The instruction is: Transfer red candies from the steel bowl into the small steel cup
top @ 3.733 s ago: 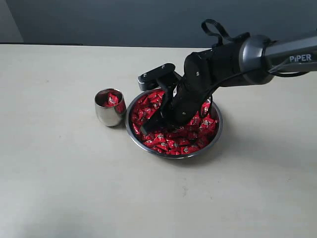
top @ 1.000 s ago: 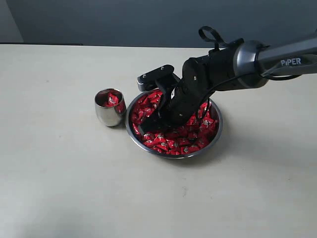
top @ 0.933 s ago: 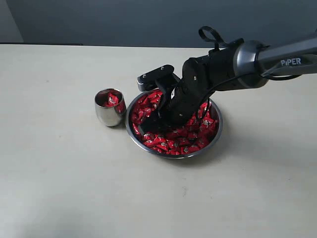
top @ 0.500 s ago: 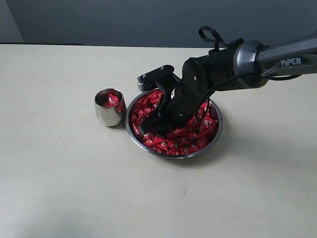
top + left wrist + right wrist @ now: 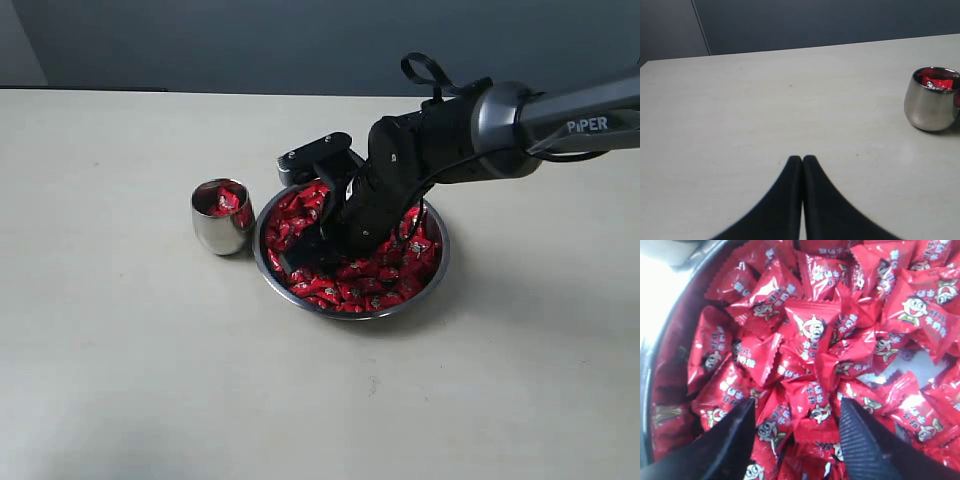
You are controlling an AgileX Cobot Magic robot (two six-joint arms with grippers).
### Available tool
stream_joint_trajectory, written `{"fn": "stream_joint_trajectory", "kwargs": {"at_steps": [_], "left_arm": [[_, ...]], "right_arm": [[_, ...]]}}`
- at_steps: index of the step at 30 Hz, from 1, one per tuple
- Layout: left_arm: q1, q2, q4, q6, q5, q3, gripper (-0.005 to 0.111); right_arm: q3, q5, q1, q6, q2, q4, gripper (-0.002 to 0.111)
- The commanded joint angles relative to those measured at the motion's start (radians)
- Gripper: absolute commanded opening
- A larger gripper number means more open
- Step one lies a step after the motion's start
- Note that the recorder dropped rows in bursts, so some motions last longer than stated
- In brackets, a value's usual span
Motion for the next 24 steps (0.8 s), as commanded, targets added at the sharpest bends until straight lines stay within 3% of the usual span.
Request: {"fn": "stream_joint_trajectory", "kwargs": {"at_steps": [1,24], "left_arm": [[-0.005,-0.005,0.002,-0.001,-0.005,-0.008,0.0],[-0.005,-0.005,0.002,-0.001,-0.005,-0.008,0.0]], "right_arm": [[0.001,0.004,-0.004,-0.007,-0.002,-0.005,0.05],[0.001,-0.008,-0.004,-0.007,-0.002,-0.026,0.05]]}}
